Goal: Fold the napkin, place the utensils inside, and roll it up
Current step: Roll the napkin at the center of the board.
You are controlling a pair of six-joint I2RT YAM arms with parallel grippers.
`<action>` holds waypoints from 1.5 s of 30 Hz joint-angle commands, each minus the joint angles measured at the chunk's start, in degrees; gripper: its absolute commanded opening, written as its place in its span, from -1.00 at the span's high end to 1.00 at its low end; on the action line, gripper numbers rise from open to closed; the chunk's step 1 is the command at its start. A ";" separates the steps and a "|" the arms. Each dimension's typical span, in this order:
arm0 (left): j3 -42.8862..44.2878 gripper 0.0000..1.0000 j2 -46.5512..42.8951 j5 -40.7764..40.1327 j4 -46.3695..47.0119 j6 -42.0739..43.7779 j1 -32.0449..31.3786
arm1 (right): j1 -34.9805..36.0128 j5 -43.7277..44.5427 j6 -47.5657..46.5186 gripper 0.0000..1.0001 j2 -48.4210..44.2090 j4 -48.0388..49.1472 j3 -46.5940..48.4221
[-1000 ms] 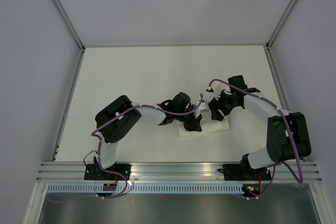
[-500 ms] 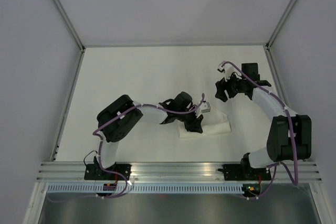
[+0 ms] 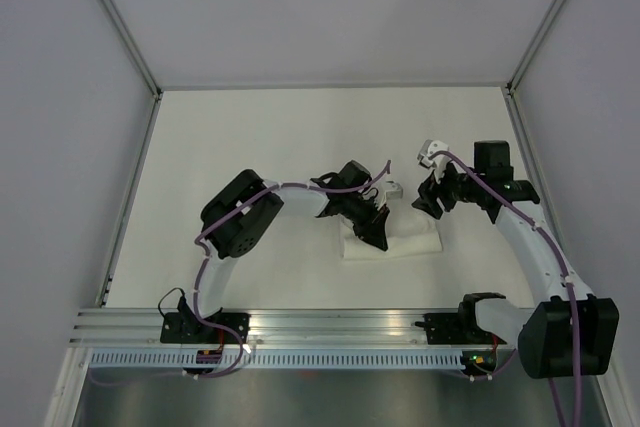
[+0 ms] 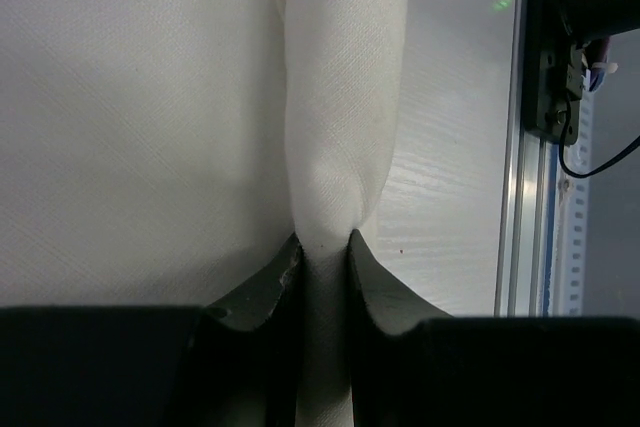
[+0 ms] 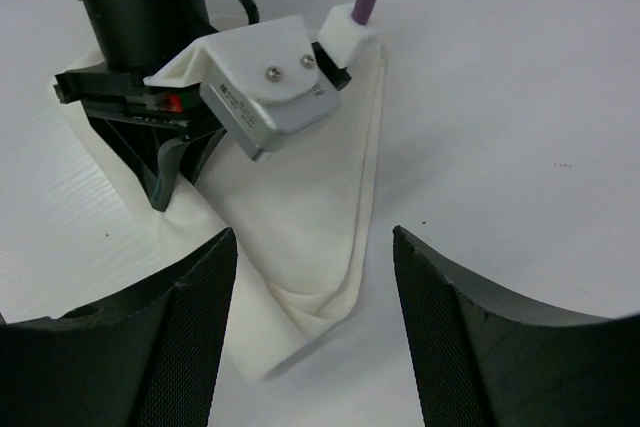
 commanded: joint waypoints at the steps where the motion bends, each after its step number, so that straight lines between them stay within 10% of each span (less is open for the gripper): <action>1: -3.21 0.95 8.39 -15.36 -18.12 0.61 2.01 | -0.11 -4.81 -6.00 -0.38 2.34 -3.28 0.62; 9: -1.45 0.95 10.77 -14.04 -21.11 0.25 4.48 | 5.59 -2.72 -16.73 -0.37 1.21 -8.40 -2.44; 17: 1.36 0.95 14.10 -11.50 -26.03 1.48 5.88 | 24.65 16.34 -12.16 -0.39 -2.75 12.78 -19.05; 31: 3.21 0.95 16.13 -8.86 -29.20 2.80 6.50 | 36.45 25.41 -9.26 -0.42 0.68 26.85 -26.53; 39: 2.60 0.88 14.03 -9.55 -28.76 2.37 6.41 | 36.98 25.68 -7.33 0.14 3.05 26.60 -25.92; 45: -0.56 0.44 4.71 -13.15 -21.83 -1.66 6.67 | 37.07 24.01 -6.89 0.53 4.98 21.78 -24.17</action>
